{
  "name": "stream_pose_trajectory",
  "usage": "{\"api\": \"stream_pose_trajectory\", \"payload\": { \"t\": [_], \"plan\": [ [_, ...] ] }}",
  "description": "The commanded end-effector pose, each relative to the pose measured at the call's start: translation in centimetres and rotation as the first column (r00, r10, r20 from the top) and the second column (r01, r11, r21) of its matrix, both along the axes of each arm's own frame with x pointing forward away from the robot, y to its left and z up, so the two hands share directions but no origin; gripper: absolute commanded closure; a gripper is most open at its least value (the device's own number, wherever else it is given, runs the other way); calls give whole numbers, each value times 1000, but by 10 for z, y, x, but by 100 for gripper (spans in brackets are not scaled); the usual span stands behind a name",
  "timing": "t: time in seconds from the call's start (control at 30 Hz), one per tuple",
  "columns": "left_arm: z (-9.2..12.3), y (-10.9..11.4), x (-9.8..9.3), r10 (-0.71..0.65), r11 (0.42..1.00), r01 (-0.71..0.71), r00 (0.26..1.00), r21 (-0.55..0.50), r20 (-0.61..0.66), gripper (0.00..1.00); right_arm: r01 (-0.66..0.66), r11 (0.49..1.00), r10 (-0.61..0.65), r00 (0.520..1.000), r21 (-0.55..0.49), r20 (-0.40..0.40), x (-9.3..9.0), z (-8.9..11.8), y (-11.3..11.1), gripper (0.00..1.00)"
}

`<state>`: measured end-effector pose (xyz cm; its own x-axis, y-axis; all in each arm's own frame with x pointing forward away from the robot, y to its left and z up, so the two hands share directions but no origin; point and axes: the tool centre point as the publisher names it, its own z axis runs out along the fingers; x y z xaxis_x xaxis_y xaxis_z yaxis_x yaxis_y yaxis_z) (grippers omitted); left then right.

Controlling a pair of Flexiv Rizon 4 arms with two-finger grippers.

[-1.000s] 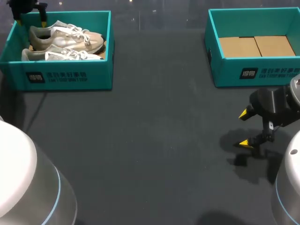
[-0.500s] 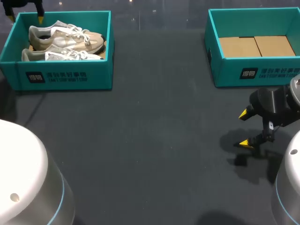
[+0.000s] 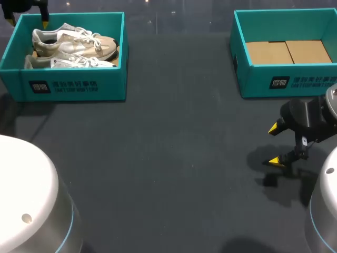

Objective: Take the shoe out of the shoebox, open the shoe tongue, remove and reinsert the insole, then place the shoe into the shoebox

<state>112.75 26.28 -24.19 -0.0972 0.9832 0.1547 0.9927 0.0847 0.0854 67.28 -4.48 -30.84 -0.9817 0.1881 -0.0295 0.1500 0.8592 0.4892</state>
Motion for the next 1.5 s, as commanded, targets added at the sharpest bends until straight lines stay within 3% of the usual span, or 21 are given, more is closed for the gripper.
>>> {"api": "stream_pose_trajectory", "payload": {
  "t": [0.03,0.27,0.7,1.0,1.27,1.5],
  "plan": [
    [-6,3,-19,-8,999,8,1000,-44,-9,0,1,1000,-1,1000,-2,2,-1,0,0,0],
    [-12,9,-56,-19,997,17,1000,-81,-23,0,1,1000,-1,1000,-2,2,-1,0,0,0],
    [-39,4,-89,-45,995,42,999,-86,-28,0,1,1000,-1,1000,-2,2,-1,0,0,0],
    [-48,4,-93,-40,997,38,999,-72,-17,0,1,1000,-1,1000,-2,2,-1,0,0,0],
    [-61,8,-84,-17,997,15,1000,-73,-25,0,1,1000,-1,1000,-2,2,-1,0,0,0],
    [-69,10,-79,-3,998,1,1000,-70,-27,11,1,1000,-1,1000,-2,2,-1,0,0,0]
  ]
}}
